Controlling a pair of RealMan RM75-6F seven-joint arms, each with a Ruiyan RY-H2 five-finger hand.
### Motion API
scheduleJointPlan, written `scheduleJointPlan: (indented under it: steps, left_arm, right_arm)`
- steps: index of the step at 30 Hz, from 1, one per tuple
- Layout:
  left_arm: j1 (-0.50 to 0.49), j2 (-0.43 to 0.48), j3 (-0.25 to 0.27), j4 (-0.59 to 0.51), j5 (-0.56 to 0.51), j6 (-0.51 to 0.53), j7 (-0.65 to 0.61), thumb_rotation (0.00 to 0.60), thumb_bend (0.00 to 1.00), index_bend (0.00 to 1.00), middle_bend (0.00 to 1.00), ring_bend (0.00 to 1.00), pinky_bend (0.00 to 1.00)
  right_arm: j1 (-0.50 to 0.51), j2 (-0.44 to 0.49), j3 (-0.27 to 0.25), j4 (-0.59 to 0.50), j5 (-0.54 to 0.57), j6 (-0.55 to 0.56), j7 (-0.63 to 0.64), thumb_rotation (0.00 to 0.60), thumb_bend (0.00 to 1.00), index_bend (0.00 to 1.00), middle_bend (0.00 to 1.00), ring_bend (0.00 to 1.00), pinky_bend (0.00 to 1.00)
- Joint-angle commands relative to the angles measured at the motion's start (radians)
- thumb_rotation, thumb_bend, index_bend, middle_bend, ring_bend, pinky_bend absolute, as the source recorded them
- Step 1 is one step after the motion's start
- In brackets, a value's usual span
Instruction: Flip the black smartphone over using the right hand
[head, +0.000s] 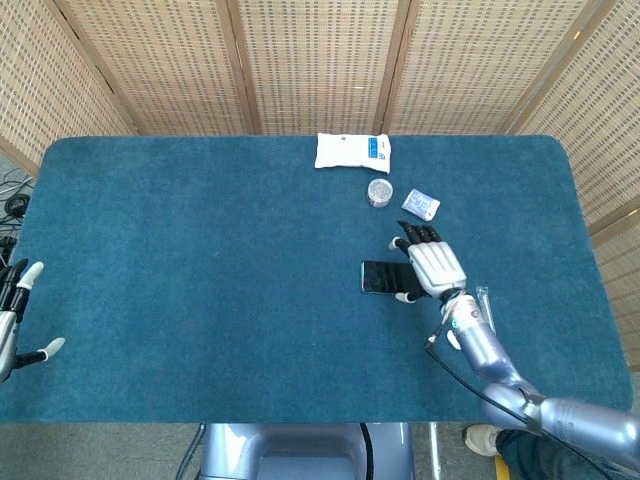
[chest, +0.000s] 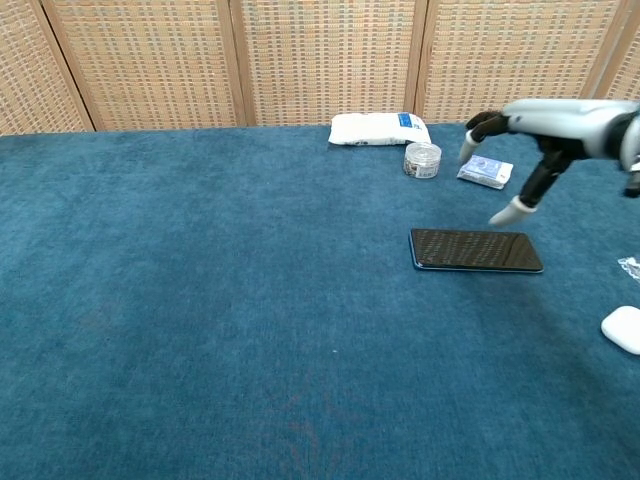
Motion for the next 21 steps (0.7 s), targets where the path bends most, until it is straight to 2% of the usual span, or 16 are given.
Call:
scheduleJointPlan:
  steps: [1, 5, 9, 21]
  left_arm:
    - [-0.006, 0.004, 0.000, 0.002, -0.008, -0.015, -0.011, 0.600, 0.00, 0.00, 0.00, 0.00, 0.00]
    - [-0.012, 0.010, -0.002, 0.007, -0.021, -0.034, -0.027, 0.600, 0.00, 0.00, 0.00, 0.00, 0.00]
    - [-0.016, 0.014, -0.004, 0.009, -0.027, -0.043, -0.036, 0.600, 0.00, 0.00, 0.00, 0.00, 0.00]
    - [-0.022, 0.017, -0.008, 0.015, -0.049, -0.058, -0.047, 0.600, 0.00, 0.00, 0.00, 0.00, 0.00]
  right_arm:
    - [0.090, -0.107, -0.001, 0.081, 0.161, 0.015, -0.120, 0.600, 0.05, 0.26, 0.00, 0.00, 0.00]
    - [0.128, -0.170, -0.005, 0.123, 0.252, 0.042, -0.169, 0.600, 0.08, 0.27, 0.00, 0.00, 0.00]
    - [0.151, -0.221, -0.015, 0.162, 0.268, 0.062, -0.196, 0.600, 0.13, 0.28, 0.00, 0.00, 0.00]
    - [0.186, -0.327, -0.029, 0.286, 0.302, 0.074, -0.228, 0.600, 0.14, 0.30, 0.00, 0.00, 0.00]
